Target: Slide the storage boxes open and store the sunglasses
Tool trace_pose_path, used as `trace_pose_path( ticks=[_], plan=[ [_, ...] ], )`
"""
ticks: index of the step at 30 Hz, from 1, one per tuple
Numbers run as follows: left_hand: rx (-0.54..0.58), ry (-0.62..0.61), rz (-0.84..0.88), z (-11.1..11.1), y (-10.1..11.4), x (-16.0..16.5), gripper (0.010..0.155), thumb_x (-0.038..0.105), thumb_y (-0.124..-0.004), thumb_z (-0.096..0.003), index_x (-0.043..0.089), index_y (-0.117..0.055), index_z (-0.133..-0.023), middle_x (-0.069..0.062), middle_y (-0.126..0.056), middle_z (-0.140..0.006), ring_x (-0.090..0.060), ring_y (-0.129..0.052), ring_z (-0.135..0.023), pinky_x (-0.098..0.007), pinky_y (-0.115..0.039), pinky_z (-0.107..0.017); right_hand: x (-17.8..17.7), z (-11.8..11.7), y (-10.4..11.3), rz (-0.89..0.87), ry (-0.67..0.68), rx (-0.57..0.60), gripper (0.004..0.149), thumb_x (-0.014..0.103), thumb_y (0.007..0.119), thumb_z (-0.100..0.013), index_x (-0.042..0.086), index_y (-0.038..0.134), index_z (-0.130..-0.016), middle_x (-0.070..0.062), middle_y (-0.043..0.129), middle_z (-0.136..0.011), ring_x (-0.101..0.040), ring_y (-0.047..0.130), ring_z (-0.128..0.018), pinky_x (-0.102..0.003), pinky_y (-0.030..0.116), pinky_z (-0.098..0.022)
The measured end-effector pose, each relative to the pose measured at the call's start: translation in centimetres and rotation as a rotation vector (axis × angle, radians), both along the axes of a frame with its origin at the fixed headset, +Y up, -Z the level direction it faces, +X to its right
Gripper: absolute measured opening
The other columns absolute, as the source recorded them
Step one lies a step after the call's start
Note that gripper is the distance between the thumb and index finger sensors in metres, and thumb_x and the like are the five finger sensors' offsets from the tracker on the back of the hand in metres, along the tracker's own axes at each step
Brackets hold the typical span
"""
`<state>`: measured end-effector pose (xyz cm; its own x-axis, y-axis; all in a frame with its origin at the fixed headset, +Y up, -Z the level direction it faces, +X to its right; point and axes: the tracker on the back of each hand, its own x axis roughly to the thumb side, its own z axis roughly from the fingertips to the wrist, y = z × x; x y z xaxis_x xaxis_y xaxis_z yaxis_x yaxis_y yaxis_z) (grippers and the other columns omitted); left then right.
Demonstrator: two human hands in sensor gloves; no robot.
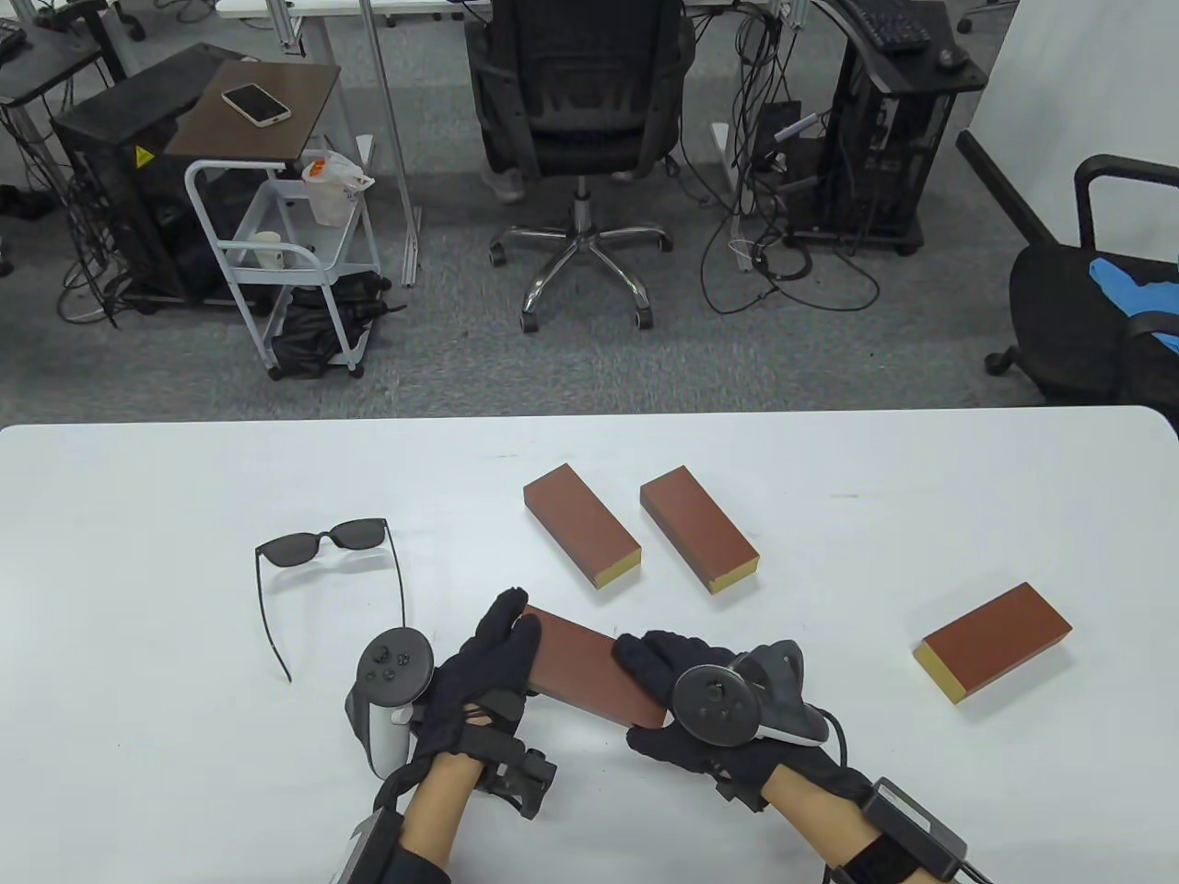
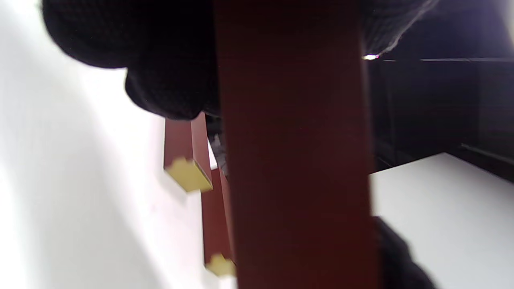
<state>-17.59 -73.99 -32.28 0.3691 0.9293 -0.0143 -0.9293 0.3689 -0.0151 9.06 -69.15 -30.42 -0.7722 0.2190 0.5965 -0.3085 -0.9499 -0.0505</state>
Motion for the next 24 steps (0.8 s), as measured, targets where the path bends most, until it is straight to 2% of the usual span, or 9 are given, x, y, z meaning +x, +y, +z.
trace_pose_path(
  ticks=[3,5,6,8,14,21,24],
  plan=[
    [0.06,0.097,-0.149,0.4,1.2,-0.5,0.068,0.059,-0.07,-0.0479,0.023,-0.066,-0.105,-0.011,-0.091,-0.087,-0.032,-0.098,-0.062,-0.052,-0.081,-0.043,-0.9,-0.2,-0.3,0.006,-0.014,0.029,0.079,0.059,0.093,-0.025,0.031,0.061,-0.092,-0.018,0.072,-0.091,-0.04,0.087,-0.071,-0.049,0.081,-0.052],
    [0.081,0.204,-0.286,0.8,2.2,-0.6,0.064,0.055,-0.071,-0.048,0.022,-0.07,-0.103,-0.013,-0.09,-0.091,-0.033,-0.098,-0.068,-0.053,-0.081,-0.046,-1.7,-0.5,-0.7,-0.014,-0.043,0.018,0.077,0.059,0.092,-0.026,0.032,0.062,-0.092,-0.019,0.073,-0.09,-0.041,0.088,-0.07,-0.049,0.081,-0.051],
    [0.097,0.213,-0.34,1.0,2.7,-0.7,0.064,0.055,-0.071,-0.0483,0.022,-0.069,-0.103,-0.01,-0.088,-0.094,-0.034,-0.096,-0.073,-0.054,-0.08,-0.049,-2.1,-0.8,-1.0,-0.015,-0.061,-0.003,0.077,0.059,0.093,-0.026,0.032,0.062,-0.092,-0.02,0.072,-0.09,-0.042,0.088,-0.07,-0.05,0.081,-0.051],
    [0.136,0.22,-0.422,1.2,3.3,-0.6,0.063,0.055,-0.071,-0.0483,0.024,-0.07,-0.104,-0.011,-0.085,-0.097,-0.036,-0.092,-0.078,-0.055,-0.078,-0.052,-2.8,-1.6,-1.7,0.033,-0.12,-0.066,0.078,0.058,0.093,-0.027,0.033,0.06,-0.092,-0.02,0.072,-0.09,-0.042,0.087,-0.07,-0.05,0.081,-0.051],
    [0.188,0.179,-0.562,1.3,3.9,0.2,0.066,0.057,-0.071,-0.0476,0.024,-0.069,-0.105,-0.012,-0.081,-0.102,-0.04,-0.086,-0.086,-0.059,-0.074,-0.057,-5.6,-4.1,-3.7,0.18,-0.255,-0.068,0.075,0.058,0.091,-0.028,0.035,0.061,-0.092,-0.021,0.071,-0.091,-0.043,0.087,-0.07,-0.05,0.081,-0.051],
    [0.213,0.163,-0.619,1.4,4.3,0.8,0.065,0.056,-0.071,-0.0475,0.025,-0.07,-0.104,-0.01,-0.081,-0.102,-0.038,-0.086,-0.086,-0.059,-0.072,-0.059,-7.7,-6.2,-5.1,0.239,-0.339,-0.113,0.071,0.059,0.089,-0.029,0.036,0.063,-0.091,-0.021,0.072,-0.09,-0.042,0.088,-0.069,-0.049,0.082,-0.05],
    [0.21,0.164,-0.626,1.4,4.3,0.7,0.064,0.056,-0.071,-0.0475,0.025,-0.07,-0.103,-0.01,-0.082,-0.1,-0.038,-0.087,-0.084,-0.058,-0.073,-0.058,-8.2,-6.8,-5.4,0.229,-0.359,-0.129,0.072,0.06,0.09,-0.026,0.035,0.065,-0.089,-0.021,0.074,-0.089,-0.042,0.09,-0.067,-0.049,0.083,-0.049]
  ],
)
